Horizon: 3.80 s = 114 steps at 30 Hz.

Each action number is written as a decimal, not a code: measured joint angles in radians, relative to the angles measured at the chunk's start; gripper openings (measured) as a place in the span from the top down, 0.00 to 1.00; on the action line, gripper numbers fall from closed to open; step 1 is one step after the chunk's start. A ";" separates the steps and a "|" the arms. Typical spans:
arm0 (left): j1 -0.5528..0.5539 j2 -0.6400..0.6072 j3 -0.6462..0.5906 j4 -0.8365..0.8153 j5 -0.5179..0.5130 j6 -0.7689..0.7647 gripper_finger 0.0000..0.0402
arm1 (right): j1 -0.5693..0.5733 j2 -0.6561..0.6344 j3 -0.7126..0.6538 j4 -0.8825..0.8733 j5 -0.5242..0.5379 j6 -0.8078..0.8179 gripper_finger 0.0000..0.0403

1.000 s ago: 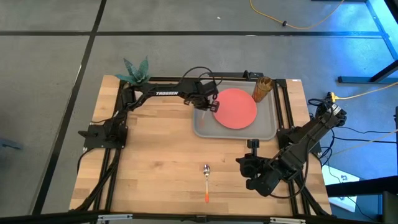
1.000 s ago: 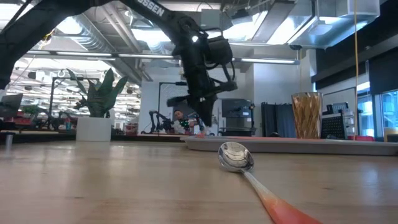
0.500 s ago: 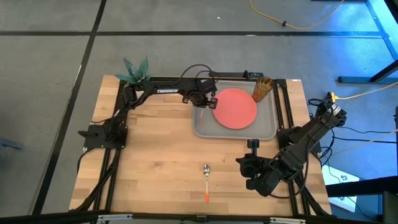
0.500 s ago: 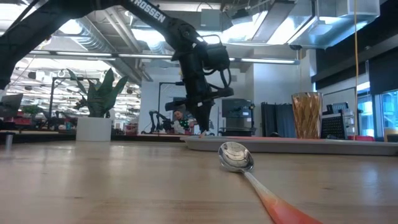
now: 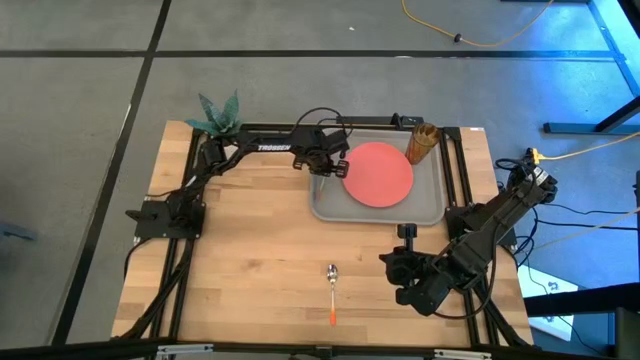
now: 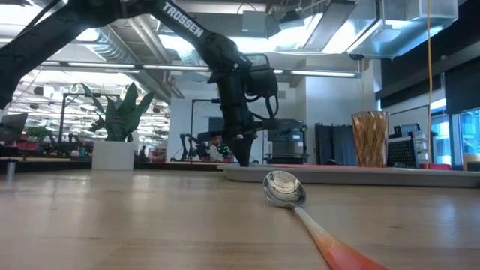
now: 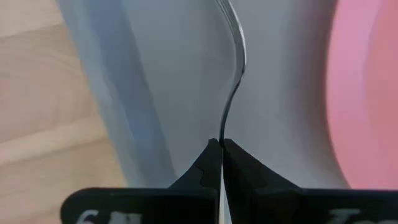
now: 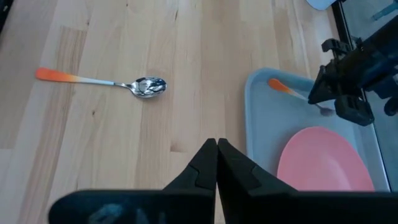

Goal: Pick and place plate/cup/fork/spoon on tray
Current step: Put the orange fork on the gray serving tray to the left of the pink plate

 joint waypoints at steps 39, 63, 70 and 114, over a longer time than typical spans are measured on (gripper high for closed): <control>-0.016 0.009 0.000 -0.002 0.008 -0.016 0.90 | 0.000 0.000 0.000 -0.006 -0.001 0.027 0.98; -0.099 -0.163 0.000 -0.037 -0.196 0.180 0.90 | 0.001 0.000 0.000 -0.006 0.001 0.029 0.98; -0.256 -0.321 0.001 -0.064 -0.328 0.388 0.90 | -0.011 0.000 0.000 0.002 0.000 0.059 0.98; -0.993 -0.601 -0.005 -0.829 -0.703 -0.180 0.90 | -0.861 0.227 -0.092 0.572 -0.447 -1.294 0.80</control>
